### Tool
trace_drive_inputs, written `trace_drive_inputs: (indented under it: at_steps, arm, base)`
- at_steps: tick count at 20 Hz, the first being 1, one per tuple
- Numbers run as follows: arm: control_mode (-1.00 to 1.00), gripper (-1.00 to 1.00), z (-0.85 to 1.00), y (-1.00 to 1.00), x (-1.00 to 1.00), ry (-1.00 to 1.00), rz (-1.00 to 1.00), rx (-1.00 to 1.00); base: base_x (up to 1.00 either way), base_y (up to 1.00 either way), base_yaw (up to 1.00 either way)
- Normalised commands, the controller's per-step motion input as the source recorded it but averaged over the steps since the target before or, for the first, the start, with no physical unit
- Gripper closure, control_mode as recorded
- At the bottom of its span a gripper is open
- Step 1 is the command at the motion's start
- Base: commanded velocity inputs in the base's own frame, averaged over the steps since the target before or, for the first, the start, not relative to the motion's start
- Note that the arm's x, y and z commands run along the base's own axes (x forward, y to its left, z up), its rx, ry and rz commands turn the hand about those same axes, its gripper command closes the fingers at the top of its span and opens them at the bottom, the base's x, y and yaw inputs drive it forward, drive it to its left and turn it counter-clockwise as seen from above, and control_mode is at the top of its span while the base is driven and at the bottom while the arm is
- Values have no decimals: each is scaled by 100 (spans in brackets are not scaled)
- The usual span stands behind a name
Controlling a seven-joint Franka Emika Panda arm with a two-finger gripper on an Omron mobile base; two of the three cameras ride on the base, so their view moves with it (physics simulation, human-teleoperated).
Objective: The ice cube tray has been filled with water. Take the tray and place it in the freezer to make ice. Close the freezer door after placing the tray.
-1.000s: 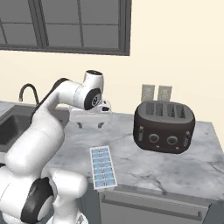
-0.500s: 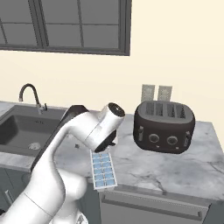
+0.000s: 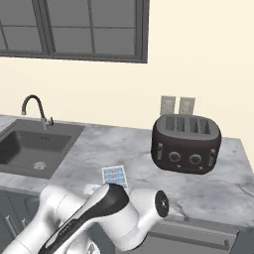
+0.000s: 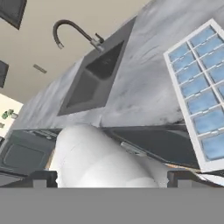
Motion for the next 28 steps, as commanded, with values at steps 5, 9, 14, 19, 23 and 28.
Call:
trace_drive_inputs:
  at_steps: [5,9,14,19,23,28]
  arm:
    - [-100,-100,0,-39,-46,10,-41,48]
    - [-100,-100,-2,-42,-20,15,-24,39]
    - [-100,-100,-22,-24,17,0,-7,23]
    - [-100,-100,-23,-4,41,1,-7,5]
    - [-100,-100,-31,-3,13,0,0,0]
    - [-100,-100,-37,-3,19,0,0,0]
  base:
    - [0,0,0]
    - [0,0,0]
    - [0,0,0]
    - [0,0,0]
    - [0,0,0]
    - [0,0,0]
